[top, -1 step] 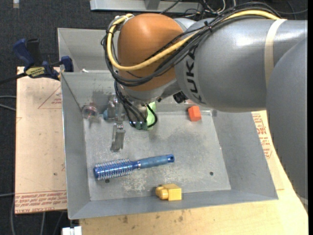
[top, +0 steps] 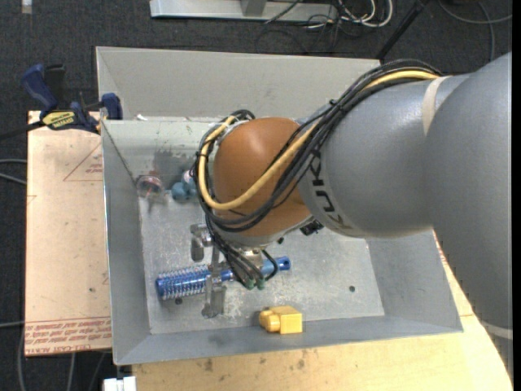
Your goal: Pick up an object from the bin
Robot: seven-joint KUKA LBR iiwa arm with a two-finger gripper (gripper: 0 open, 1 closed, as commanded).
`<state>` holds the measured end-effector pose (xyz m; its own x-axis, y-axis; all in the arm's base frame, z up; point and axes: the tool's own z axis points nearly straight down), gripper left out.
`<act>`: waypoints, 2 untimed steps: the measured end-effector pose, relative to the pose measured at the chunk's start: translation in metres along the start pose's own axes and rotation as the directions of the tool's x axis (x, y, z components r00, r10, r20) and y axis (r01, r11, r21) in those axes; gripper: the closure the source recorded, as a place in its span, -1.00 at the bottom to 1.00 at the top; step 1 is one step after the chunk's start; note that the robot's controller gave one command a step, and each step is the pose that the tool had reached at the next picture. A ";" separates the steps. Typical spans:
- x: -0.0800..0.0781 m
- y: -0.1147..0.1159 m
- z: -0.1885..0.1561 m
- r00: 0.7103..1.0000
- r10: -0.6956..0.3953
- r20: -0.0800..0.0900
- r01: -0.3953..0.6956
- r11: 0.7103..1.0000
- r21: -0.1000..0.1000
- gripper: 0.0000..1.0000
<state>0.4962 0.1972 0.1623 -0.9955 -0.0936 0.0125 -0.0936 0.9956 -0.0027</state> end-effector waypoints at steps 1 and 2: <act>-0.017 -0.040 0.094 0.990 -0.138 0.010 0.138 0.990 -0.001 -1.00; -0.017 -0.038 0.091 0.990 -0.139 0.012 0.139 0.990 -0.003 1.00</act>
Offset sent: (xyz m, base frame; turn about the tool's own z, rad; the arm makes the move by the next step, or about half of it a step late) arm 0.0201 -0.0370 -0.0904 -0.1416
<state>0.5161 0.1605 0.0709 -0.9729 -0.2311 0.0010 -0.2311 0.9729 0.0016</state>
